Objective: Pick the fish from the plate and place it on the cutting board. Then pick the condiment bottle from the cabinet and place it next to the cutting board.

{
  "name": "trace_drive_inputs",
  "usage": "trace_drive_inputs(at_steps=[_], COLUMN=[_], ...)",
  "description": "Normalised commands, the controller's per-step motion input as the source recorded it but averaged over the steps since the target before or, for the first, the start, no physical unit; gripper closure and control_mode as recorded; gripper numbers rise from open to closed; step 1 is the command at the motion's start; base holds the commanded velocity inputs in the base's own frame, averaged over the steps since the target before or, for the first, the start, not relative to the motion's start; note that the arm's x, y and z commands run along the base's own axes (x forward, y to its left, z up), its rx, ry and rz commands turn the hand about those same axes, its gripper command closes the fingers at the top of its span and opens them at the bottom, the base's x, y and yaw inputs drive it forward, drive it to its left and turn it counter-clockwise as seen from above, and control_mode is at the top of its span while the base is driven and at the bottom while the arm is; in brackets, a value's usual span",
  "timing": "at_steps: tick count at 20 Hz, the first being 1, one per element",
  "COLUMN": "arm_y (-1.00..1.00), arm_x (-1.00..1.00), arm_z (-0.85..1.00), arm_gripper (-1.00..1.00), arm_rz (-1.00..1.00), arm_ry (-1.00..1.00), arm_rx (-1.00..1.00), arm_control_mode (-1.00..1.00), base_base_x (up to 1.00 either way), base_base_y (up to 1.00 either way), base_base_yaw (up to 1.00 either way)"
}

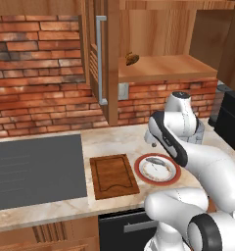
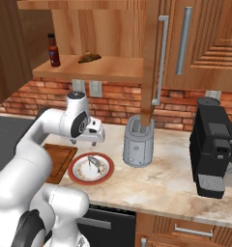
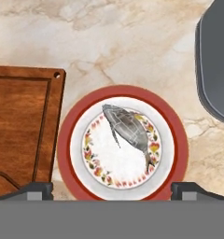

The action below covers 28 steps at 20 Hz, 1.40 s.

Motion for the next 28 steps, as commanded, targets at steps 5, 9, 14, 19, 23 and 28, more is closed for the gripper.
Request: trace_drive_inputs(at_steps=[5,9,14,19,23,28], arm_y=[-0.05,-0.04,-0.03,-0.03,-0.03,-0.03], arm_x=[0.00,0.00,0.00,0.00,0.01,0.02], arm_z=[-0.17,-0.16,-0.15,-0.15,-0.16,-0.17], arm_gripper=[-1.00,-1.00,-1.00,-1.00,-1.00,-1.00], arm_rz=[0.00,0.00,0.01,0.02,0.02,0.03], arm_ry=[0.00,0.00,0.00,0.00,0.00,0.00], arm_rx=[0.00,0.00,0.00,0.00,0.00,0.00], arm_control_mode=[-1.00,-1.00,-1.00,-1.00,-1.00,-1.00], base_base_x=[0.00,0.00,0.00,0.00,0.00,0.00], base_base_y=[0.00,0.00,0.00,0.00,0.00,0.00], base_base_yaw=[0.00,0.00,0.00,0.00,0.00,0.00])
